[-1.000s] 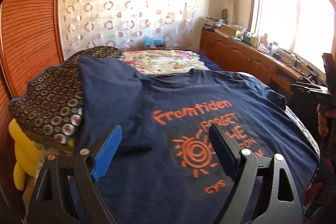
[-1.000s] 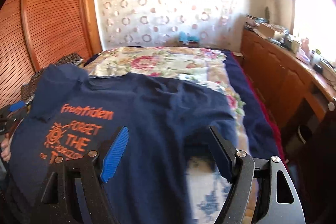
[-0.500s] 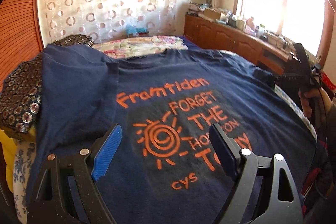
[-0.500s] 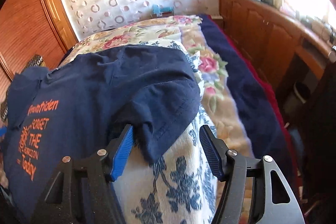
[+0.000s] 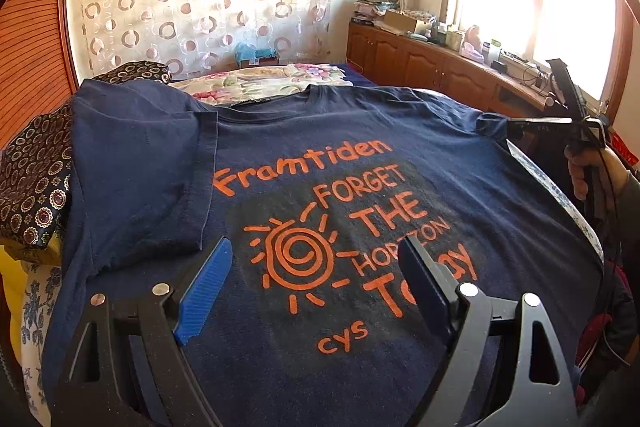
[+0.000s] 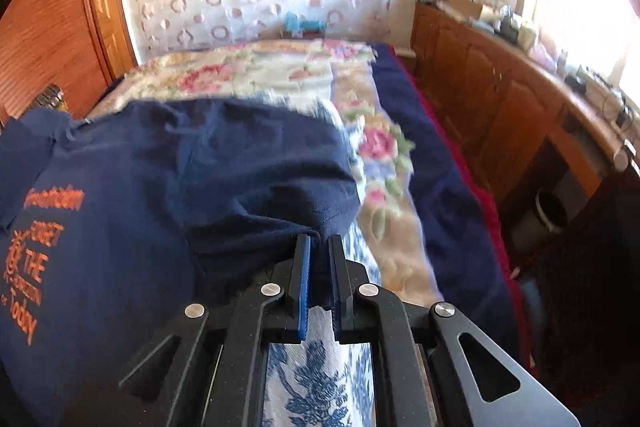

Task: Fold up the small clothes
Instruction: 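Close the right tool on the shirt's opposite side edge and sleeve, then fold the gripped side over toward the center with the right tool, release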

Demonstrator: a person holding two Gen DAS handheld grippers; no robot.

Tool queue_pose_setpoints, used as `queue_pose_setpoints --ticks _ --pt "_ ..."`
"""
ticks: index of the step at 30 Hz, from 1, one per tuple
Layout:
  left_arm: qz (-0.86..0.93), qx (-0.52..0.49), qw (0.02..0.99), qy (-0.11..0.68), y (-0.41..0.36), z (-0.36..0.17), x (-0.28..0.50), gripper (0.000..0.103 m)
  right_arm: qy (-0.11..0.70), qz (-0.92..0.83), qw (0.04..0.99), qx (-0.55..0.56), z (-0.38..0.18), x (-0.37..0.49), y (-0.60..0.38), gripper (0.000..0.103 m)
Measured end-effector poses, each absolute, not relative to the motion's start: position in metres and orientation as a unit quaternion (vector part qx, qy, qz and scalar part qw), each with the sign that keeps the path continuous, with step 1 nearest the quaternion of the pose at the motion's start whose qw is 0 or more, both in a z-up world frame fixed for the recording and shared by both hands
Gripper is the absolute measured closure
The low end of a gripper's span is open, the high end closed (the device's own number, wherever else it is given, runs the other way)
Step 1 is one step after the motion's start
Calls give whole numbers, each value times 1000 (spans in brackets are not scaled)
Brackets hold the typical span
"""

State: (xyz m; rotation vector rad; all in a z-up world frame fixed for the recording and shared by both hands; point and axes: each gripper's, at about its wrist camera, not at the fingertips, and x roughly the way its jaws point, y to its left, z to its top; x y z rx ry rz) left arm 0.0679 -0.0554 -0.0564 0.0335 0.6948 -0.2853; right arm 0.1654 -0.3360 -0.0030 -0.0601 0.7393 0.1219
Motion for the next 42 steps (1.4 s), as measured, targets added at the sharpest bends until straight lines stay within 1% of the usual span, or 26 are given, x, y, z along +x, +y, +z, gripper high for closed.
queue_pose_setpoints --ticks 3,7,11,13,15,16,19,22,25,34,35,36,37,38,39,42 --pt "-137 11 932 336 -53 -56 66 17 321 63 944 -47 18 146 -322 95" --pt "-134 8 933 333 -51 -54 66 17 278 111 952 -64 38 127 -291 95" --pt "-133 9 934 331 -51 -53 64 17 265 179 944 -84 43 103 -243 95" --pt "-134 9 934 330 -51 -53 63 17 283 216 931 -80 38 93 -227 87" --pt "-136 6 935 327 -50 -51 60 17 298 222 925 -74 31 85 -224 54" --pt "-136 5 936 325 -50 -49 59 17 303 223 924 -70 29 81 -226 50" --pt "-136 2 938 318 -49 -45 59 17 310 222 923 -53 26 69 -241 50" --pt "-137 -5 939 315 -49 -44 59 17 320 197 926 -41 23 87 -262 50" --pt "-137 -7 939 315 -49 -46 59 17 348 160 923 -25 26 96 -276 50" --pt "-134 -6 937 321 -48 -49 59 17 402 133 906 13 24 158 -270 50" --pt "-134 -6 937 322 -48 -49 59 17 405 133 905 12 26 164 -265 57" --pt "-134 -6 937 321 -48 -49 59 17 408 133 903 9 28 167 -263 68" --pt "-133 -7 937 322 -47 -50 59 17 409 135 902 5 29 171 -261 76" --pt "-133 -7 937 322 -47 -50 59 17 406 142 903 -2 30 176 -256 95" --pt "-133 -9 937 322 -46 -50 59 17 400 145 905 -11 33 178 -251 98" --pt "-131 -10 937 323 -44 -52 58 17 371 159 914 -34 54 171 -236 99"
